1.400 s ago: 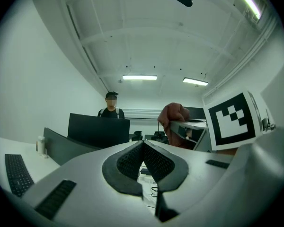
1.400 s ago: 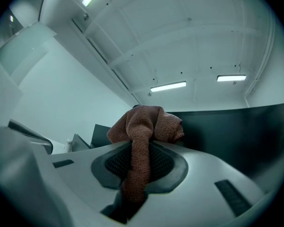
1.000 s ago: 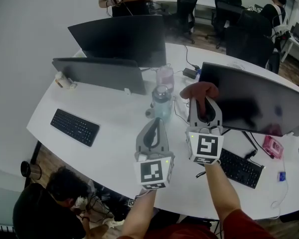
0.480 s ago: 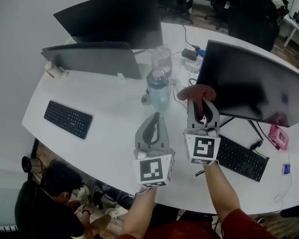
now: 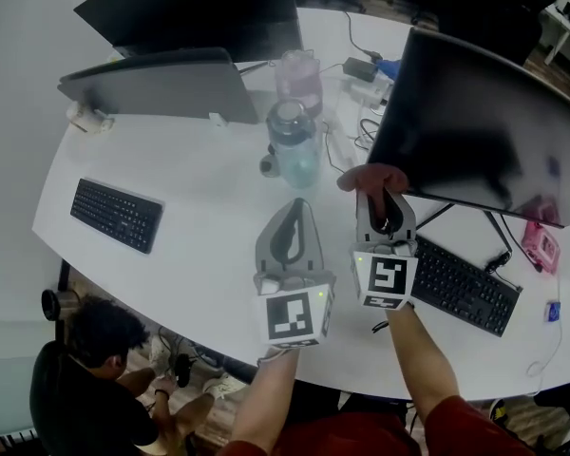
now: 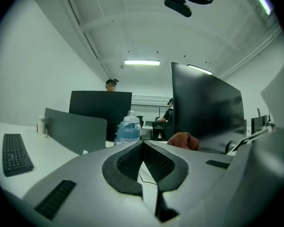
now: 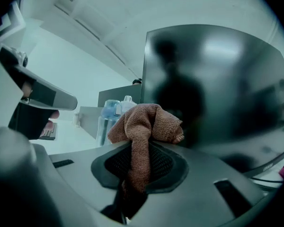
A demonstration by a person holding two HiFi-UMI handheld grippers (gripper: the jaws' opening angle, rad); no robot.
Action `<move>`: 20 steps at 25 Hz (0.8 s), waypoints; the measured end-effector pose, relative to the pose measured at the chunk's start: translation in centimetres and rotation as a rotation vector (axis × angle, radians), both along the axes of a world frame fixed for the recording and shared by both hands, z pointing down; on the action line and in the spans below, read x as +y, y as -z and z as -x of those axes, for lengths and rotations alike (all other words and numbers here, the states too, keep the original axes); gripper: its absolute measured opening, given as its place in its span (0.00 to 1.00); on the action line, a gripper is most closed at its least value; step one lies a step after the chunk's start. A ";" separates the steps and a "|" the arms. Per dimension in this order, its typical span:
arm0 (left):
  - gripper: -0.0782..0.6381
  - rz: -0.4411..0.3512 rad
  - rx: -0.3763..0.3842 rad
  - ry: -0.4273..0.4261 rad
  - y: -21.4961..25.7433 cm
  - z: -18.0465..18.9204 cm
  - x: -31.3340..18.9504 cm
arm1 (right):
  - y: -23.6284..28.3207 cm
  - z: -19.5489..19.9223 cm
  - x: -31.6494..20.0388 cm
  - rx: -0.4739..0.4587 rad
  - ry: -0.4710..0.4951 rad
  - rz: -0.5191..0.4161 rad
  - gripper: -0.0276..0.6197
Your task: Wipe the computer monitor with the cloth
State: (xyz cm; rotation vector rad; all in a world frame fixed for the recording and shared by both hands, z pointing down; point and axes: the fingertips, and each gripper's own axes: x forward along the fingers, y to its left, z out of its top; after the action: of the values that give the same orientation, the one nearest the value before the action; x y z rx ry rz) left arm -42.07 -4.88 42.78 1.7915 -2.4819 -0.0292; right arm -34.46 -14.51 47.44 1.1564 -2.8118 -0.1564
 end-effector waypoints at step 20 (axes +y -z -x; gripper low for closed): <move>0.14 0.035 0.006 -0.019 -1.4 -2.3 -1.7 | -4.2 -1.9 -0.9 0.064 0.014 0.067 0.16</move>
State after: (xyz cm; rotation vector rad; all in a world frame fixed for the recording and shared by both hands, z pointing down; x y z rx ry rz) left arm -39.74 -6.59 44.22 1.7984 -2.4454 0.0100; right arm -32.55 -15.42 51.61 1.0982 -2.7472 -0.0979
